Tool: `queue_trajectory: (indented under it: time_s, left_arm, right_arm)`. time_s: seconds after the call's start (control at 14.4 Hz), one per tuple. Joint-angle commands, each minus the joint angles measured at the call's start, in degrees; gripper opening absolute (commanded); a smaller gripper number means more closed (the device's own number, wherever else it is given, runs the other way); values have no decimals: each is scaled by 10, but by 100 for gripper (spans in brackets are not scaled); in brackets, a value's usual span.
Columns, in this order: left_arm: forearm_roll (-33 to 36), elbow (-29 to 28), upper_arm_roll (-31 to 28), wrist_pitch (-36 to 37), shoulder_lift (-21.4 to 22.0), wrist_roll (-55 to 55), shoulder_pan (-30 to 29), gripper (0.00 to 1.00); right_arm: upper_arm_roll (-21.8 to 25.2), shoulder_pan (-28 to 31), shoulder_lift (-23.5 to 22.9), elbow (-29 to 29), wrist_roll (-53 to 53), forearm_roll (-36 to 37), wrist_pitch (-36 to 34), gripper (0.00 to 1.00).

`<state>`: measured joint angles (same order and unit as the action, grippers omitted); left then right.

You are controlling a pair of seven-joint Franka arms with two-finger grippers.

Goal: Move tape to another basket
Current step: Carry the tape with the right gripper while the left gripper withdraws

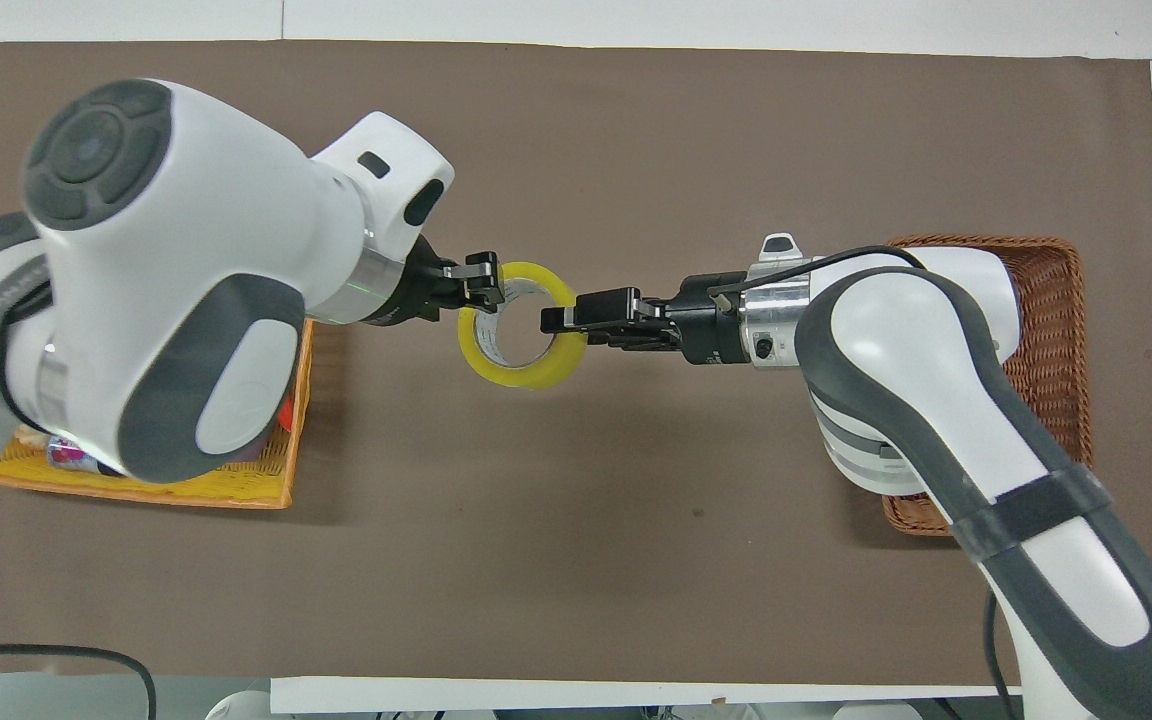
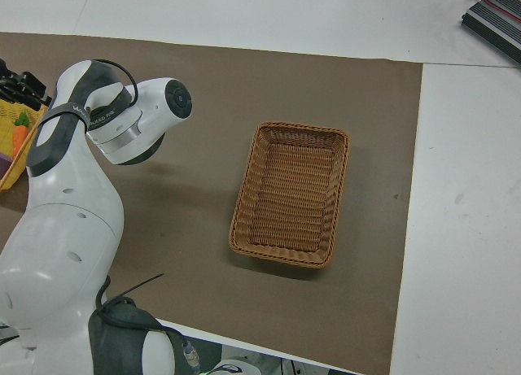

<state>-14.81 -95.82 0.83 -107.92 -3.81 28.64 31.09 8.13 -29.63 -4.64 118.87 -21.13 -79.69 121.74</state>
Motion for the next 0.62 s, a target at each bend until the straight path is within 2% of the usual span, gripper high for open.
queue_trajectory:
  time_s: [0.0,0.14,0.28,0.56]
  left_arm:
    - [3,4,-19,45,41,-32,-59,100]
    - [5,5,-24,71,43,-126,-130,100]
    - [44,5,-24,105,43,-242,-209,100]
    - [195,6,-28,153,50,-401,-270,100]
  right_arm:
    - [-1,4,3,2,-12,-13,-3,0]
    - [-1,4,3,2,-13,-13,-3,0]
    - [0,6,4,3,-14,-12,-13,0]
    - [1,70,6,1,-30,11,-79,0]
